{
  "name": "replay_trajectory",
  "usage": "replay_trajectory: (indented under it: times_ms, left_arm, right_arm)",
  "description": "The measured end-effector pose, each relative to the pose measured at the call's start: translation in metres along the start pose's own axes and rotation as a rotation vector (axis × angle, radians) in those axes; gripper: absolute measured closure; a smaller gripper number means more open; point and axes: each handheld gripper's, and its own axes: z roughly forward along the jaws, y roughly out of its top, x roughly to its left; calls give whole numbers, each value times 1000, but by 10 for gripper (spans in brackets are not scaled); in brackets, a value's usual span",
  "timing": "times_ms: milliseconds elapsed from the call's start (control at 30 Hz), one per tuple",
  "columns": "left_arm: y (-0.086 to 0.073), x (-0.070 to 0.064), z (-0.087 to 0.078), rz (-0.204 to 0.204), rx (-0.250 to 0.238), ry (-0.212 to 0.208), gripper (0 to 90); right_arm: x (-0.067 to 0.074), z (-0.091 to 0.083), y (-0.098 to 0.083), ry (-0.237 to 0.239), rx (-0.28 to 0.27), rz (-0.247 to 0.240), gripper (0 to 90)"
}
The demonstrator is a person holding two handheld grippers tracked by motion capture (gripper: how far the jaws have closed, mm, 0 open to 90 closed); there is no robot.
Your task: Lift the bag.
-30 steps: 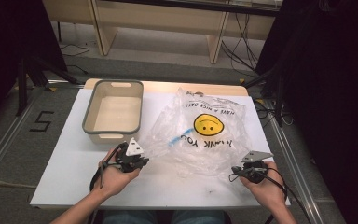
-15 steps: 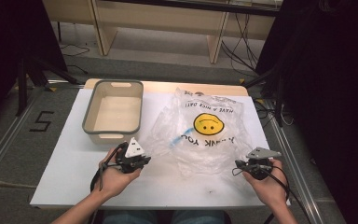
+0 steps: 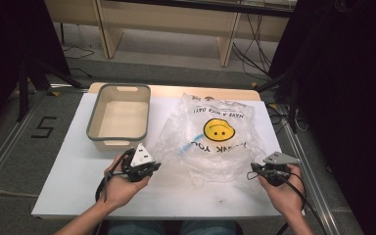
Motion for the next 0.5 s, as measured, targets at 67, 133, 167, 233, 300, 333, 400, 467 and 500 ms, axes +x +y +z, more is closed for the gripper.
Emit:
replay_trajectory:
  times_ms: [67, 133, 167, 233, 300, 333, 400, 467, 500]
  left_arm:
    - [2, -1, -1, 2, -15, 1, 890]
    - [4, -2, -3, 8, -27, 4, 890]
    - [5, -2, -4, 7, -36, 3, 890]
    - [7, -2, -6, 8, -49, 8, 890]
    - [9, -1, -8, 10, -61, 12, 890]
    - [10, -1, -9, 8, -68, 12, 890]
    - [12, 0, -11, 12, -78, 18, 890]
    - [14, 0, -13, 11, -90, 21, 890]
    - [15, 1, -14, 12, -94, 23, 890]
  right_arm:
    - [-1, 0, 0, -5, -5, 4, 900]
    - [-2, 0, 0, -10, -8, 9, 900]
    - [-2, 0, 1, -14, -11, 10, 900]
    - [-4, -1, 1, -20, -18, 12, 900]
    - [-5, -2, 2, -31, -27, 18, 900]
    - [-6, -2, 2, -34, -32, 18, 900]
    - [-7, -3, 2, -41, -38, 23, 900]
    - [-9, -4, 2, -50, -45, 24, 900]
    - [-10, -5, 3, -53, -48, 25, 900]
